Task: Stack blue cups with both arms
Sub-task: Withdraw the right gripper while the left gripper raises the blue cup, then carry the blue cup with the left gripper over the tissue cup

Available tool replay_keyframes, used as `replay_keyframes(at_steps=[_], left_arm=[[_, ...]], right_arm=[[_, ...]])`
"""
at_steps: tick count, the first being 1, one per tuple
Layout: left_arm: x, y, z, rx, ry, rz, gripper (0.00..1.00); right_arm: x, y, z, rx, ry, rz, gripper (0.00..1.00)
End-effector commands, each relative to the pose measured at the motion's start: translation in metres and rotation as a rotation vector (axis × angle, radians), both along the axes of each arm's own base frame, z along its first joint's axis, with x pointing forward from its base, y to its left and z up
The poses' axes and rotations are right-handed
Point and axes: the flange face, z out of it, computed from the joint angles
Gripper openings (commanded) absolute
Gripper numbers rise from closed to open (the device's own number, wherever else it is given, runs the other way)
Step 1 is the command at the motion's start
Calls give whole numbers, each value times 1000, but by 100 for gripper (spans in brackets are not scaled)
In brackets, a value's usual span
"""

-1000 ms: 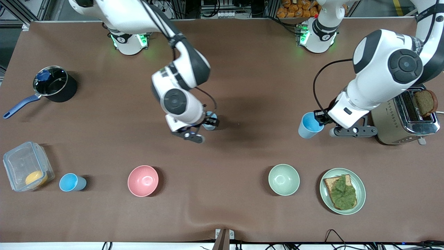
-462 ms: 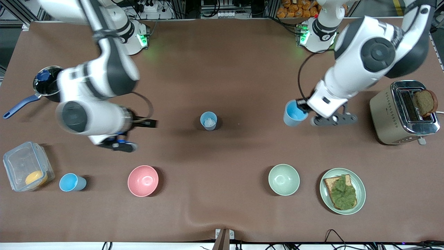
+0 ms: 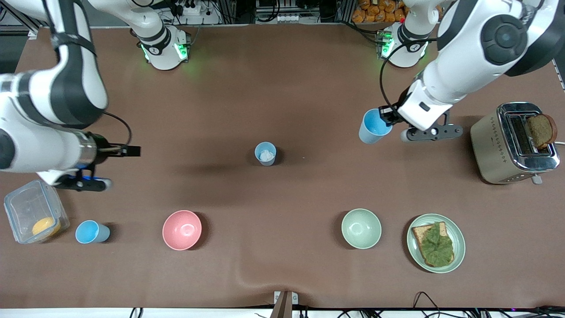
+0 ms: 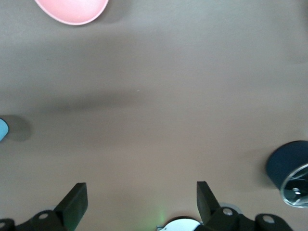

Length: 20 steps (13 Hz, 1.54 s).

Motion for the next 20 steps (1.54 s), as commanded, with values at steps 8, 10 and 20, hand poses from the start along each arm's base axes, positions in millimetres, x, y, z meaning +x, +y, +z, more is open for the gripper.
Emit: replay_keyframes(at_steps=[8,10,20], left_arm=[[-36,-157,-37,-115,58,-132,0],[-51,-211,-74,-84,28,-123,0],[-39,-317,-183,-25,-123,-28,0]], right_arm=[[-73,-109,98,46,-184,23,100],[-67,-110,94,29,-209,24,100],[-57,-98,89,12,-231,-14,100]])
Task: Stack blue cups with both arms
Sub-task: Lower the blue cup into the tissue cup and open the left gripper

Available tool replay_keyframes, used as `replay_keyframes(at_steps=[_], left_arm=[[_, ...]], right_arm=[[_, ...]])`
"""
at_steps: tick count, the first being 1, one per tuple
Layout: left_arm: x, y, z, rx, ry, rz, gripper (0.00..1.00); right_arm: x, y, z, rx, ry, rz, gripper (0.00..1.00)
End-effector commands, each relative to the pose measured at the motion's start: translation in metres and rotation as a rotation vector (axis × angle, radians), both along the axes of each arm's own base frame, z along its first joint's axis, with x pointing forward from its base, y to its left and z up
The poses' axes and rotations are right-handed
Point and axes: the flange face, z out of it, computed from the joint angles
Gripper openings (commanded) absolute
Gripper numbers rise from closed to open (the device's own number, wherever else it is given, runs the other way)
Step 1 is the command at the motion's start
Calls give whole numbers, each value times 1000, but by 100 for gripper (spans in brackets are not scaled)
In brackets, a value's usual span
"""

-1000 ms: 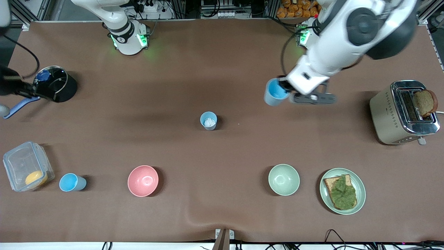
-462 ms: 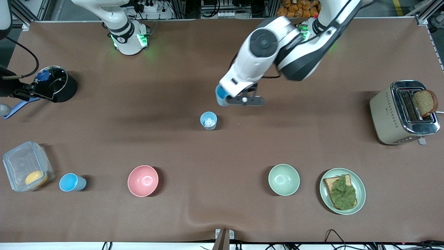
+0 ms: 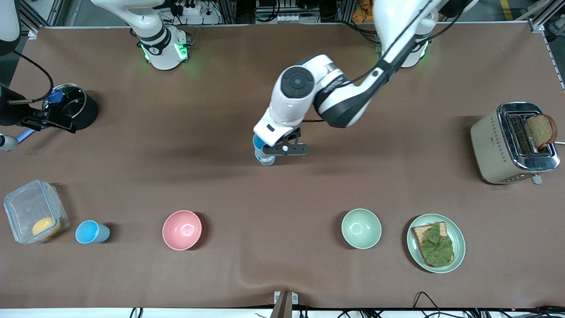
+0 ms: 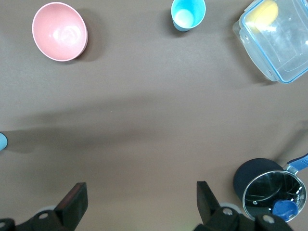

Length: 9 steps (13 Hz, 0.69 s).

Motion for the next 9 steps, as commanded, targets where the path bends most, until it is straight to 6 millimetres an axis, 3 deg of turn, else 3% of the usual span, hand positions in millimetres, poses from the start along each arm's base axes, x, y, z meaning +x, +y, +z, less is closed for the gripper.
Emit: replay_keyframes(at_steps=[1,3,9], left_arm=[[4,-4,-4,18,-28,23,0],[6,-1,-1,17,-28,28,0],[-7,-2,-36,62,19,18,0]], right_arm=[[0,4,4,-20,-9,-6,100],[0,5,5,-20,-6,-4,100],[-1,3,4,-20,1,-10,100]])
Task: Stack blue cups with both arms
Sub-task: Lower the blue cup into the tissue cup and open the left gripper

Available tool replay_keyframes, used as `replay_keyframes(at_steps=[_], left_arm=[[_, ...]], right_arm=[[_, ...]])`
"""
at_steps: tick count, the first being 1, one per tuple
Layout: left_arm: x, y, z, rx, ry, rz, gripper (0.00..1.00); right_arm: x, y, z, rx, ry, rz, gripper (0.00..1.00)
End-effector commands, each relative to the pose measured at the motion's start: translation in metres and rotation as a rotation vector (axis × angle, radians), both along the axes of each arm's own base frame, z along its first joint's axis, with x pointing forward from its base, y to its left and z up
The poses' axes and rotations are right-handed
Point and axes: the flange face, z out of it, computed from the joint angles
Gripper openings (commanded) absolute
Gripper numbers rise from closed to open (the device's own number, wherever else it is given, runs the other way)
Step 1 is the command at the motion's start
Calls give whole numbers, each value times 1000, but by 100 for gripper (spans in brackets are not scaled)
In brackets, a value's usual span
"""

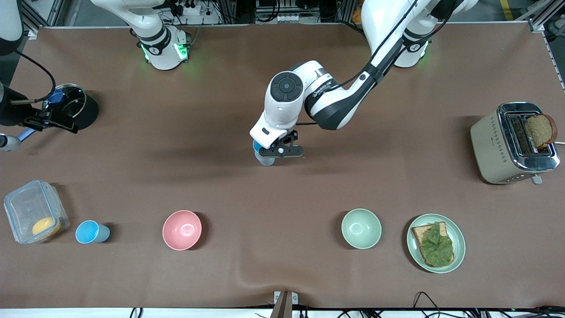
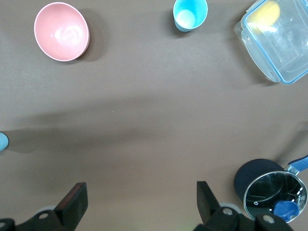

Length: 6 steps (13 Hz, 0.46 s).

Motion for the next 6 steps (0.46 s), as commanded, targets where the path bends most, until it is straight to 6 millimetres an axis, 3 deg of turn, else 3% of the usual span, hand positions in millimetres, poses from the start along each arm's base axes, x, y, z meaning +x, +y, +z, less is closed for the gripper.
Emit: replay_keyframes(at_steps=[1,5,6], left_arm=[[-6,0,-11,27,8,16,0],[-17,-7,-25,44,30,49,0],[-18,-10,-23,41,33,72,14]], right_arm=[[-2,1,3,-19,3,-11,100],[-3,2,4,-19,6,-11,100],[-3,1,4,-19,6,-12,100]])
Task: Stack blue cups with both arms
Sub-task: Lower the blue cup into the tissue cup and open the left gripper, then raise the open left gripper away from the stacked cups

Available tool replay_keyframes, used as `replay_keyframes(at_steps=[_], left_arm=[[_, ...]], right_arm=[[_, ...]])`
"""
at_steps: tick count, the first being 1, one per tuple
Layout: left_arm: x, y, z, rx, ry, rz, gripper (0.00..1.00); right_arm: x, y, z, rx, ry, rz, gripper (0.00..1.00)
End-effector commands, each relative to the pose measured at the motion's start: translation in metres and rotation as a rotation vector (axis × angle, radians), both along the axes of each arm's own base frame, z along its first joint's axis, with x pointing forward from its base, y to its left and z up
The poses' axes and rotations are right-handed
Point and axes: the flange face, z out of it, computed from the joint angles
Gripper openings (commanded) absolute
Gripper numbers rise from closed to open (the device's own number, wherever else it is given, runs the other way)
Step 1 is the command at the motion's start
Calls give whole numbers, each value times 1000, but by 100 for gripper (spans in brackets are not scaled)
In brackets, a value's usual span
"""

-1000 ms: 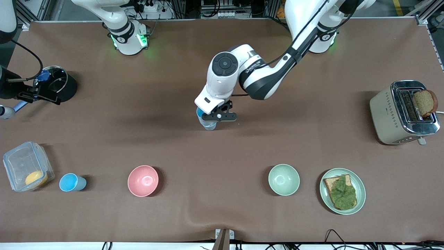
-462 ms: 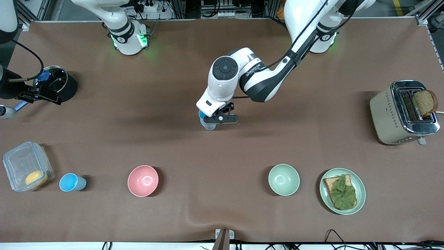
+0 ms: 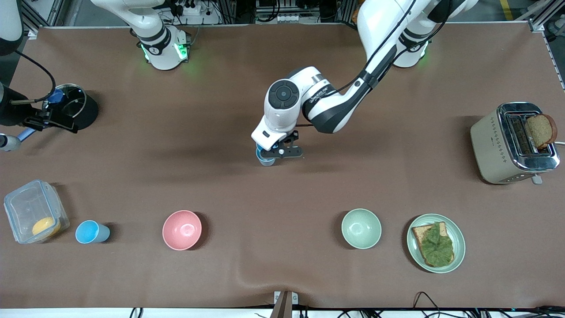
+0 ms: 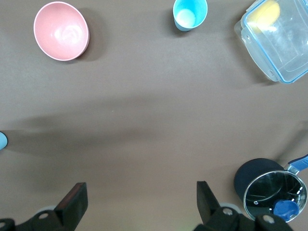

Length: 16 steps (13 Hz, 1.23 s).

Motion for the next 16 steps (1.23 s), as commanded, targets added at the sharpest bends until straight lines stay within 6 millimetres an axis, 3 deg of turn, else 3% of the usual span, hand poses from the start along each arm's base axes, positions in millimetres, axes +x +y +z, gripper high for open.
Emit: replay_keyframes(at_steps=[1,2,4,7,9,13,16], left_arm=[[-7,-7,1,2,12,66,83],[-5,-6,6,-5,13,74,100],[14,10,40,-28,-40,88,100],[72,90,124,-60,-140,45,100],[101,156,166,-40,-170,-21,100],[122,254,229,17,-199,-86,100],[129,328,264,54,-196,-133,100]], right_arm=[[-2,1,4,-19,5,-11,100],[-2,1,4,-19,3,-11,100],[-2,1,4,-19,3,-11,100],[-2,1,4,-19,5,-11,100],[-3,0,4,-19,5,-12,100],[-3,0,4,-19,5,-12,100],[-3,-1,3,-19,8,-14,100]])
